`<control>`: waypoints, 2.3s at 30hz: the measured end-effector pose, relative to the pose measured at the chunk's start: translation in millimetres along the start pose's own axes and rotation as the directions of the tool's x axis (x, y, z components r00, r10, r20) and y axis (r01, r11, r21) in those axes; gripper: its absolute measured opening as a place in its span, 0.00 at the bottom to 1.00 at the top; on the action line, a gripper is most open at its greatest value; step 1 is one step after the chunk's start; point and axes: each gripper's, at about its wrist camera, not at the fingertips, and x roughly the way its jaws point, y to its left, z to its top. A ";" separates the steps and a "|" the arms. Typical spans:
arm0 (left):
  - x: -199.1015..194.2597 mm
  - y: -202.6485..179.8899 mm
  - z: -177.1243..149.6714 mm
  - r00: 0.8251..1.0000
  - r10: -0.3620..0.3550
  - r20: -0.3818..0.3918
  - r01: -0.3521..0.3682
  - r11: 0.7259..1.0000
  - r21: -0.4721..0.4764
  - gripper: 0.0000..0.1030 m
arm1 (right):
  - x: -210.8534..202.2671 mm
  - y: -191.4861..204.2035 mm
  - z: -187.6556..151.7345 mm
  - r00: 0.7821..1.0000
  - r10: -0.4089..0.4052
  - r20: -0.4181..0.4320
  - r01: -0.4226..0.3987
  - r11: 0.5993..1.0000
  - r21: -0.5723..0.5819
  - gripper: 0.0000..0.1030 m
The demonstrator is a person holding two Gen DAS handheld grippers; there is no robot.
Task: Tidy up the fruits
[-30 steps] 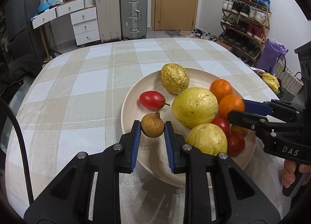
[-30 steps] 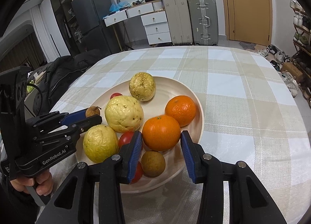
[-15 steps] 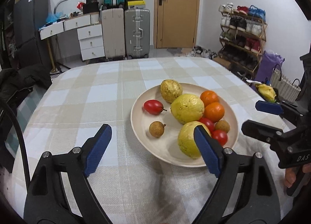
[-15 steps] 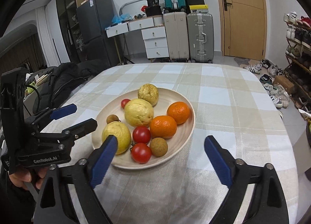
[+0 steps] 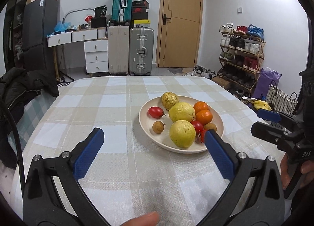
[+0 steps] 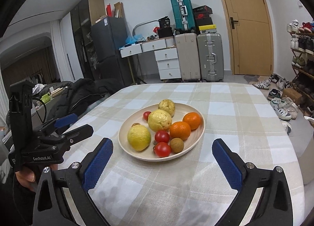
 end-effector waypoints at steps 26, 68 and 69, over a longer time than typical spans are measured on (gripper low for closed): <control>-15.5 -12.0 -13.9 0.999 -0.025 0.030 0.024 0.999 0.037 0.99 | -13.1 15.4 -13.6 0.992 -0.035 0.121 0.045 0.995 -0.084 1.00; -15.1 -13.7 -13.3 1.000 -0.021 0.021 0.020 0.999 0.036 0.99 | -14.6 11.0 -15.7 0.992 -0.032 0.119 0.040 0.997 -0.061 1.00; -15.1 -13.7 -13.3 1.000 -0.021 0.021 0.020 0.999 0.036 0.99 | -14.6 11.0 -16.0 0.992 -0.032 0.118 0.040 0.997 -0.061 1.00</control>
